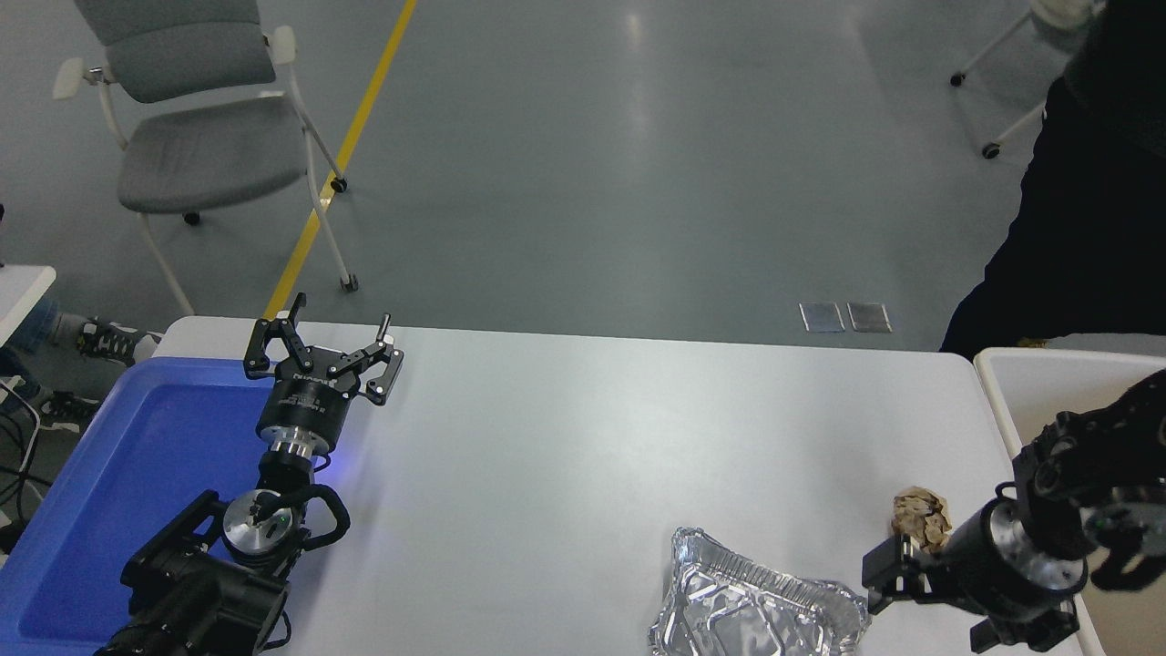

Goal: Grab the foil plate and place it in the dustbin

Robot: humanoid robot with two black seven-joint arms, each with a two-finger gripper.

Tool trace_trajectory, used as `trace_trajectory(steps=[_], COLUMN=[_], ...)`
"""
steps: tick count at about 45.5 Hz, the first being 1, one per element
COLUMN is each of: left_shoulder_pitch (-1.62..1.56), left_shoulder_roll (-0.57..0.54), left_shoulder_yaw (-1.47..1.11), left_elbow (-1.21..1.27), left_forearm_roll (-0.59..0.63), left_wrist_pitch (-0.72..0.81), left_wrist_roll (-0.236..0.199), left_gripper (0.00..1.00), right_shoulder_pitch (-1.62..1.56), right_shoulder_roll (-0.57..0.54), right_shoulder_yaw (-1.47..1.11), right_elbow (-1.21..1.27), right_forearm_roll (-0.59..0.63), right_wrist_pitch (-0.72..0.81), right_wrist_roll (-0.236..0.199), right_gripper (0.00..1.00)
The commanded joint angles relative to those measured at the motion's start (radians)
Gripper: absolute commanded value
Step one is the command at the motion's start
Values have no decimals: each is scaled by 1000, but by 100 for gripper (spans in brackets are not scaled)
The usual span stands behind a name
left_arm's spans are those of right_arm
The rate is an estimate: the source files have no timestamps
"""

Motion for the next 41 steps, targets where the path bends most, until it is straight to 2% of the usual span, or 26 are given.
trace_trajectory(steps=[1,14,24,37,41], left_shoulder_pitch=[0,0,0,0,0], left_shoulder_roll=[0,0,0,0,0], left_shoulder_yaw=[0,0,0,0,0], left_elbow=[0,0,0,0,0], left_forearm_roll=[0,0,0,0,0], left_wrist_pitch=[0,0,0,0,0], left_wrist_roll=[0,0,0,1,0], left_gripper=[99,99,99,99,99], right_shoulder_pitch=[-149,-222,-337,-391,-394], right_shoulder_roll=[24,127,205,211,211], right_shoulder_yaw=[71,130,147,144,142], right_elbow=[-20,-47,-158,-210,-210], right_forearm_roll=[-14,3,3,0,1], right_wrist_pitch=[-163,-266,-343,-370,-376], right_wrist_roll=[13,25,25,27,32], right_gripper=[100,100,100,100,96])
